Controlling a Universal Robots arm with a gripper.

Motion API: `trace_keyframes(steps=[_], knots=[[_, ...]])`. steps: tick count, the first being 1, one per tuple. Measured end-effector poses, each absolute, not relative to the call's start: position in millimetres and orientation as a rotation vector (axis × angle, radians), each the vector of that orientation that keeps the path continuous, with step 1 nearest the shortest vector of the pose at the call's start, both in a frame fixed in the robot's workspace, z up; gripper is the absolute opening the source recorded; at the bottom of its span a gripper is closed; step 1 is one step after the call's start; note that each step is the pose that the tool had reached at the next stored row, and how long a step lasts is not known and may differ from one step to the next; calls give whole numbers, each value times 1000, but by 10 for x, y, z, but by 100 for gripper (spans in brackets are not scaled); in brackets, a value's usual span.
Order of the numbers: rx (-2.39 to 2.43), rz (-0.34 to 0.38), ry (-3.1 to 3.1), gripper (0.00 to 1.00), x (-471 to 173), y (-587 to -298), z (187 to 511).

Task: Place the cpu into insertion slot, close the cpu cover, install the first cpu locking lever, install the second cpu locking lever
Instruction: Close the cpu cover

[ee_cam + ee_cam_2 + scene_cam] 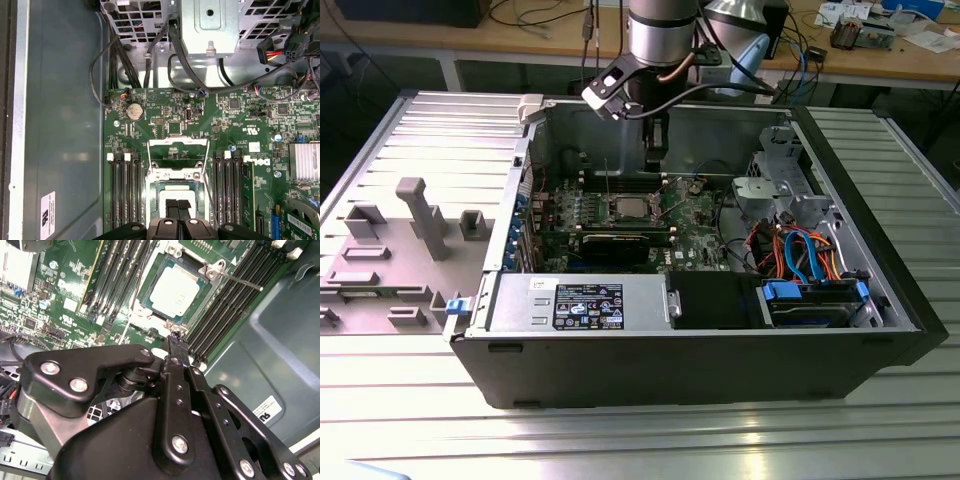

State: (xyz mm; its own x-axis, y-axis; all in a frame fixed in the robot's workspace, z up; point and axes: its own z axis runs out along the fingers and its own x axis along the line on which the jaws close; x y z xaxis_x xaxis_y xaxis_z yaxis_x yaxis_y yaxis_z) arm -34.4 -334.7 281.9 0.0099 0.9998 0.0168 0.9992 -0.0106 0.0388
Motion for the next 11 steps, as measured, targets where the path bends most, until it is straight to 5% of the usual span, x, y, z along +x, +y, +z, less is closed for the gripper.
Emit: trace_keyframes(steps=[11], knots=[[2221,59,2198,11,-323,-3347,2876]])
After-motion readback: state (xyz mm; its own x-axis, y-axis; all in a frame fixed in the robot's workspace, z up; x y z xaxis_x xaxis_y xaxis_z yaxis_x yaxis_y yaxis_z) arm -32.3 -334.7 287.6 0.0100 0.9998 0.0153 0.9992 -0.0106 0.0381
